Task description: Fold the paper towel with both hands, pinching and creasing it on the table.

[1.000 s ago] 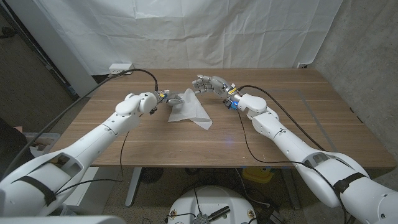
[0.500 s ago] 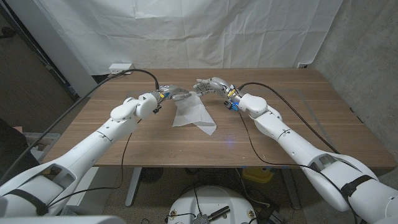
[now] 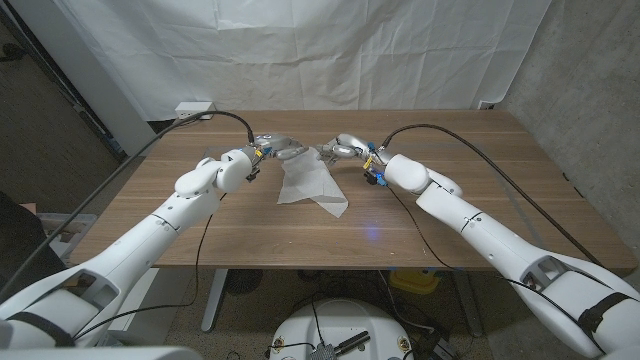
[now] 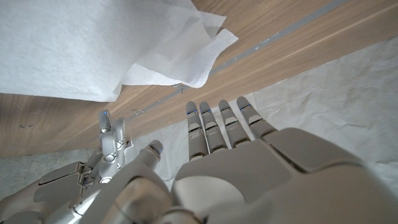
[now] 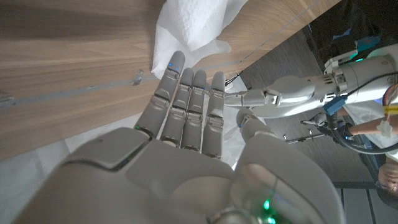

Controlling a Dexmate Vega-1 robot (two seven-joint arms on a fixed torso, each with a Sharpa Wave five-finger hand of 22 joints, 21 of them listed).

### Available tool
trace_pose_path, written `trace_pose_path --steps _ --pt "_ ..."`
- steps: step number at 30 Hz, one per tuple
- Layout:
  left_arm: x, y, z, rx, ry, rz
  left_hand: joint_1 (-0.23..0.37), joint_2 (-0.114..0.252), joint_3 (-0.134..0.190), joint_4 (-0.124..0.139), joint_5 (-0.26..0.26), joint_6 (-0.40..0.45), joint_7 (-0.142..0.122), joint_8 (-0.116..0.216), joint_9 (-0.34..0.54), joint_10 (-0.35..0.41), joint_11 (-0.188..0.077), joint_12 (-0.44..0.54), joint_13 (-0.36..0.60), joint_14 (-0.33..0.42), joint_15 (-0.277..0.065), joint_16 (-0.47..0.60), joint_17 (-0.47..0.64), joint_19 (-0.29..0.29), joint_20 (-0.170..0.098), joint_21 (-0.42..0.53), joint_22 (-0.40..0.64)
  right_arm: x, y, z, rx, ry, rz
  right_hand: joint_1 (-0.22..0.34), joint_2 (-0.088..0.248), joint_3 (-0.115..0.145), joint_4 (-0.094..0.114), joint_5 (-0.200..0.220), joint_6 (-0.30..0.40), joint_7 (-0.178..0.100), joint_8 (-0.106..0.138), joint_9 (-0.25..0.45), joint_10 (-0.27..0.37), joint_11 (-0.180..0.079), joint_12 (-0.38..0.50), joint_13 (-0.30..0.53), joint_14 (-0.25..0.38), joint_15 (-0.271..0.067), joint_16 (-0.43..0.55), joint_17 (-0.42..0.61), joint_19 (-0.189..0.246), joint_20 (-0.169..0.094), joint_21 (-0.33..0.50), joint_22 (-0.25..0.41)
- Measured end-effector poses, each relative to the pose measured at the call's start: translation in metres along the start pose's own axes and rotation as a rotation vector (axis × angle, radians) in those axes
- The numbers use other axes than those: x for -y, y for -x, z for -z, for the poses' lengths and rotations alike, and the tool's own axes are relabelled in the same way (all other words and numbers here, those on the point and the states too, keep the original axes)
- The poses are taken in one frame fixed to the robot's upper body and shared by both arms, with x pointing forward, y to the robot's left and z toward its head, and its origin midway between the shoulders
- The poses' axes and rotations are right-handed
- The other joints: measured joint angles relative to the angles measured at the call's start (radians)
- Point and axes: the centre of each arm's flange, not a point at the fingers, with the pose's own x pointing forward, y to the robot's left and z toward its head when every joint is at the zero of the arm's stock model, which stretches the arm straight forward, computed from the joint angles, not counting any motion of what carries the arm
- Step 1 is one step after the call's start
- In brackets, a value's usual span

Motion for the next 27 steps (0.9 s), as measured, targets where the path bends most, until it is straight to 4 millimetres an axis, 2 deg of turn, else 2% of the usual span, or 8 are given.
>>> trace_pose_path --steps 3,6,14,18,27 --pt "-0.001 0.001 0.002 -0.009 0.004 -0.007 0.0 0.0 0.0 0.0 0.0 0.057 0.013 0.008 0.005 0.048 0.007 0.008 0.001 0.05 -0.001 0.006 0.0 0.006 0.006 0.004 0.0 -0.005 0.001 0.0 -0.013 0.051 -0.013 0.001 0.001 0.01 0.001 0.0 0.005 -0.005 -0.007 0.0 0.003 -0.003 -0.007 0.0 0.005 -0.005 0.0 0.0 -0.002 -0.002 -0.003 -0.001" --pt "-0.002 0.001 0.003 -0.018 0.007 -0.011 0.0 0.0 0.0 0.0 0.0 0.079 0.017 0.008 0.005 0.072 0.011 0.012 0.001 0.07 -0.002 0.006 0.0 0.011 0.011 0.004 0.0 -0.01 0.002 -0.001 -0.015 0.069 -0.027 0.005 -0.003 0.017 0.0 0.0 0.005 -0.005 -0.007 0.0 0.003 -0.003 -0.007 0.0 0.005 -0.005 0.0 -0.004 -0.007 -0.007 -0.006 -0.001" --pt "-0.002 0.002 0.006 -0.032 0.008 -0.011 -0.007 0.007 0.0 0.0 0.0 0.079 0.017 0.008 0.005 0.074 0.012 0.012 0.001 0.07 -0.002 0.006 0.0 0.011 0.011 0.004 0.0 -0.023 -0.002 -0.004 -0.011 0.097 -0.068 0.005 -0.003 0.03 0.014 0.0 0.005 -0.006 -0.012 0.0 -0.006 -0.012 -0.016 0.0 0.005 -0.016 -0.005 -0.004 -0.018 -0.018 -0.015 -0.001" --pt "-0.002 0.001 0.007 -0.037 0.009 -0.007 -0.007 0.007 0.0 0.0 0.0 0.079 0.017 0.007 0.005 0.074 0.012 0.012 0.001 0.07 -0.002 0.006 0.0 0.017 0.006 0.004 0.0 -0.031 -0.004 -0.005 -0.014 0.14 -0.104 0.005 -0.003 0.038 0.022 0.0 0.001 -0.01 -0.022 0.0 -0.008 -0.014 -0.02 -0.003 -0.007 -0.015 -0.015 -0.004 -0.027 -0.019 -0.021 -0.001" --pt "0.0 -0.001 0.011 -0.048 0.01 0.005 -0.007 0.007 0.0 0.0 0.0 0.068 0.006 -0.004 0.005 0.07 0.008 0.004 0.001 0.07 -0.002 0.006 0.0 0.017 0.006 0.004 0.0 -0.036 -0.007 -0.005 -0.029 0.214 -0.134 -0.018 -0.01 0.036 0.045 0.0 0.005 -0.013 -0.023 0.0 -0.001 -0.021 -0.02 -0.005 -0.019 -0.021 -0.018 -0.002 -0.03 -0.019 -0.028 0.001"
